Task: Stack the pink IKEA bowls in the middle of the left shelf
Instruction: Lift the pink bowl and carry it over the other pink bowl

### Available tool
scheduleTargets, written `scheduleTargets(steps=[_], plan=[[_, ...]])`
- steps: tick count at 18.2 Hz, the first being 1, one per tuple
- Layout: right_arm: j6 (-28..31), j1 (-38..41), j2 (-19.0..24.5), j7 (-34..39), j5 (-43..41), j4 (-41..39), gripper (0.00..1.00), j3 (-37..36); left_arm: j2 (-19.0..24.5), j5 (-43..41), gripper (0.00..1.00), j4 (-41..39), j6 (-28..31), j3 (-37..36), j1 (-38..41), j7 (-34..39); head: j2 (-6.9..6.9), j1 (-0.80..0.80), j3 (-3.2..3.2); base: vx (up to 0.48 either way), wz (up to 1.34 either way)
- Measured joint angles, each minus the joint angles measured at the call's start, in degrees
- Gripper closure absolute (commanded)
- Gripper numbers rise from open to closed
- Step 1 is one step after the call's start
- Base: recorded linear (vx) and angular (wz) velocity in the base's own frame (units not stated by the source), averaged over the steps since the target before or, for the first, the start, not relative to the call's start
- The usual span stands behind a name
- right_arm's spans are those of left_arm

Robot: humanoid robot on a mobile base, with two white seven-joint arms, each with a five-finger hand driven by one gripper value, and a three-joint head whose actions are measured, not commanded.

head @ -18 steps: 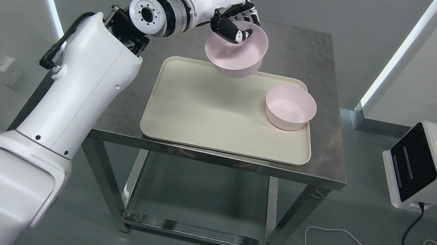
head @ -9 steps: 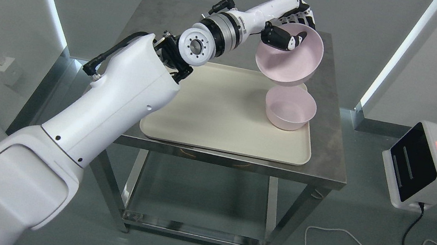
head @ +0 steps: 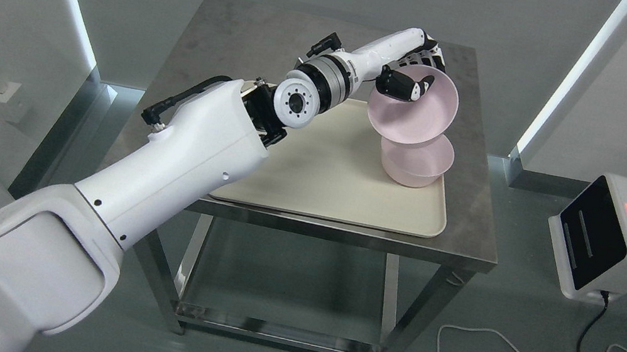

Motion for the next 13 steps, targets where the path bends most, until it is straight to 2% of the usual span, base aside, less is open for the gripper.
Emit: scheduleTargets(steps=[5,11,13], plan=[[0.0,0.0,0.0,0.0,0.0,0.0,0.0,0.0,-0.1,2.5,0.86,2.4,0.2,-1.3,-0.1,2.1,0.0,0.0,0.0,0.0,0.0],[0.0,0.0,0.0,0.0,0.0,0.0,0.0,0.0,-0.3,6.3,0.66,4.2,0.2,-0.8,-0.1,3.4,0.0,0.0,0.0,0.0,0.0],[0.0,0.0,0.0,0.0,0.0,0.0,0.0,0.0,-0.3,7.6,0.64,4.6,0.2,-0.4,-0.1,3.7,0.0,0.0,0.0,0.0,0.0]])
